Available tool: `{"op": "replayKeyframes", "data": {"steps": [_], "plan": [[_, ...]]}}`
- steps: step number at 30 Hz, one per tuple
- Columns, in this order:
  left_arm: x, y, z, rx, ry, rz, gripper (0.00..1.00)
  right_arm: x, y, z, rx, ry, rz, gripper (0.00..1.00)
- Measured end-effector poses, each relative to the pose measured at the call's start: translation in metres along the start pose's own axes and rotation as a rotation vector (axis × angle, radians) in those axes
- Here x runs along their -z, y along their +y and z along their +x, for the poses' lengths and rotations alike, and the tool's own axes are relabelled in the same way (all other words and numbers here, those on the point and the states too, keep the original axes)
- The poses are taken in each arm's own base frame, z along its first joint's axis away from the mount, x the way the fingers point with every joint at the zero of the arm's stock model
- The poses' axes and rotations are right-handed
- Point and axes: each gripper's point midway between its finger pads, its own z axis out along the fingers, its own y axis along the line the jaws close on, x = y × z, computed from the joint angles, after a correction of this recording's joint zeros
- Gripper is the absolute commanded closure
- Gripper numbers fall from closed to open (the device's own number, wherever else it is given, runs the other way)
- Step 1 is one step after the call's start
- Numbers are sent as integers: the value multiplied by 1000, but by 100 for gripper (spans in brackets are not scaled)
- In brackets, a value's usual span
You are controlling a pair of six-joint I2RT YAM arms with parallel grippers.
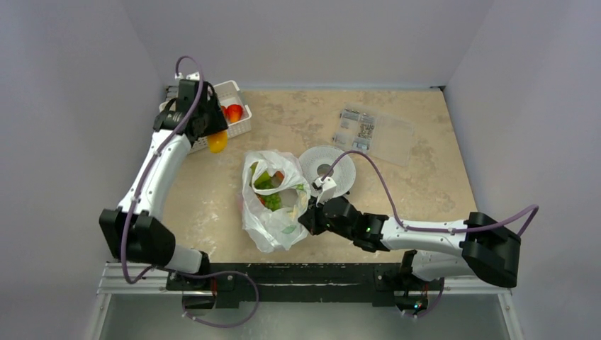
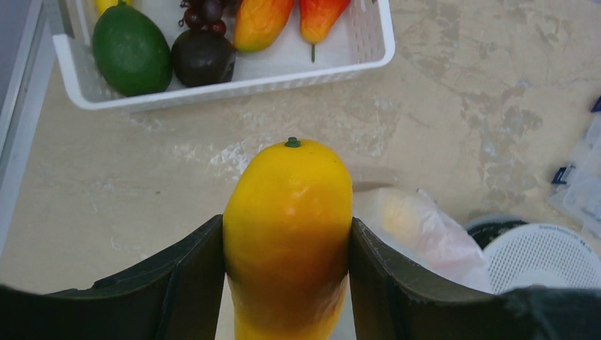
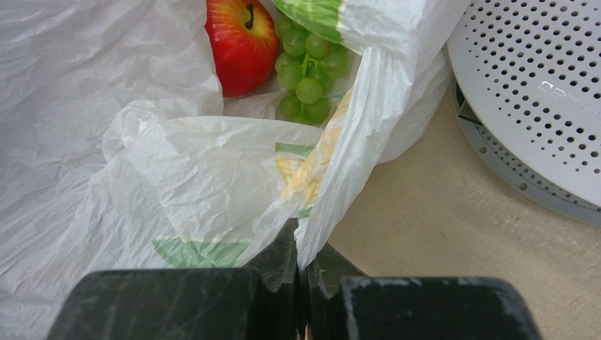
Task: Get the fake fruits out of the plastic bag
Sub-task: Place the fake fruit in the bin.
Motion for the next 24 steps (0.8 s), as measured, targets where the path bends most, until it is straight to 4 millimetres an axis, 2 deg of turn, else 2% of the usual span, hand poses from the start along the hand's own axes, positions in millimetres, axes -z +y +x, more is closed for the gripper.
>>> {"op": "replayKeyframes", "data": {"steps": [2,7,12,15,18,21,24], "plan": [[-25,-6,-12,18,30,2,100,0,0,-1,0,-2,-2,100],[-81,-10,-22,153,79,74,100,3,3,-5,3,-15,-11,100],[-127,-12,-54,299,6,173,100,5,7,-12,6,-36,-28,100],[-159,-22,-74,319,-47,224,100,7,8,-14,8,-43,-33,100],[-186,-32,-85,313,-64,263,97,10,11,-19,4,-58,-44,100],[-212,-37,-86,292,-61,289,91,15,15,-27,-3,-83,-62,100],[-233,-34,-73,283,-27,284,81,19,16,-30,-8,-97,-71,100]]}}
